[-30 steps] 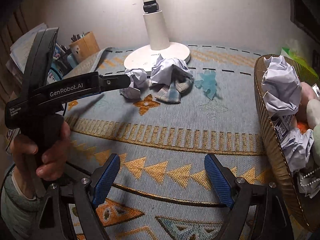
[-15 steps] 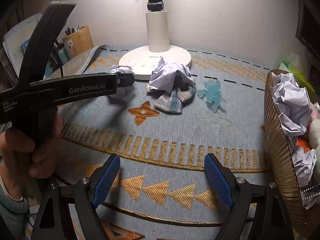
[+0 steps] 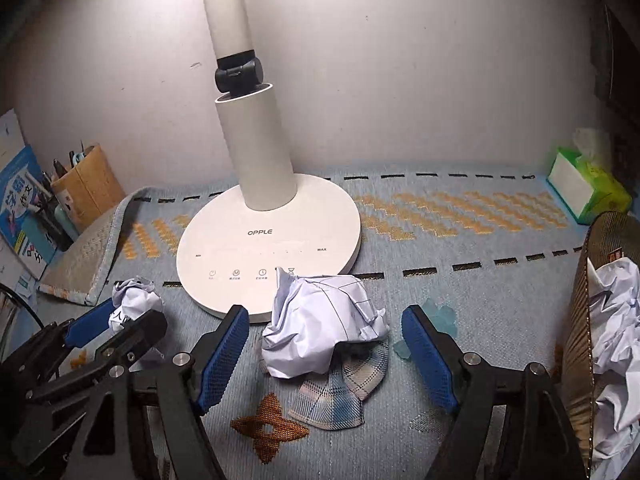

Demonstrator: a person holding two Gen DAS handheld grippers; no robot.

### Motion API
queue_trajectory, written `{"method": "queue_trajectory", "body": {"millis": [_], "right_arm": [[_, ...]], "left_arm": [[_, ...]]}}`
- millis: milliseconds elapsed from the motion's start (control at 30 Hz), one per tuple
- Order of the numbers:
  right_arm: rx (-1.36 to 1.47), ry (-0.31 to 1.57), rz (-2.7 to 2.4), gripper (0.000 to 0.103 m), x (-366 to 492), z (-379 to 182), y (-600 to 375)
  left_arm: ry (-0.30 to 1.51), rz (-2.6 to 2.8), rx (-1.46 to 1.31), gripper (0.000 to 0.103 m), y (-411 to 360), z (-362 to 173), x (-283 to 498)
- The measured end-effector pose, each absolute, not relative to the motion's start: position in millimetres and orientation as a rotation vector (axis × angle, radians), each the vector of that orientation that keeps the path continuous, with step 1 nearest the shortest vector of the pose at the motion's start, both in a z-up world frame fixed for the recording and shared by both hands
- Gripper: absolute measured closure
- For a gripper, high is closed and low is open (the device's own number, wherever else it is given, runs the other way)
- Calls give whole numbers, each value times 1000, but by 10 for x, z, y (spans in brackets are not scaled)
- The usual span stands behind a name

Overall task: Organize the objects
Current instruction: 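Grasp a crumpled paper ball with the left tool while the right tool grasps another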

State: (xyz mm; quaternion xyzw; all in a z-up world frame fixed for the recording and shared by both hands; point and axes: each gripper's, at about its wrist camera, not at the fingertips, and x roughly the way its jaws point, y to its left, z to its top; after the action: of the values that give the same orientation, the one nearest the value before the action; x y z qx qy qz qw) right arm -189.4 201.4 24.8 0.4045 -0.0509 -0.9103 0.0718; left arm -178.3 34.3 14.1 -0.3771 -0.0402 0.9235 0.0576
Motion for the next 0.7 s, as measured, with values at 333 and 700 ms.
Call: {"method": "queue_trajectory", "body": {"millis": [333,700], "right_arm": [[1103,-126,-2769,49,-1724,324,1986],[1167,-209,-2581,48,-823,600,2266]], "left_arm": [[-131,2797,-1156,51,334,119,-1771],[-46,2750,-1285,50,501,178,-1118]]}}
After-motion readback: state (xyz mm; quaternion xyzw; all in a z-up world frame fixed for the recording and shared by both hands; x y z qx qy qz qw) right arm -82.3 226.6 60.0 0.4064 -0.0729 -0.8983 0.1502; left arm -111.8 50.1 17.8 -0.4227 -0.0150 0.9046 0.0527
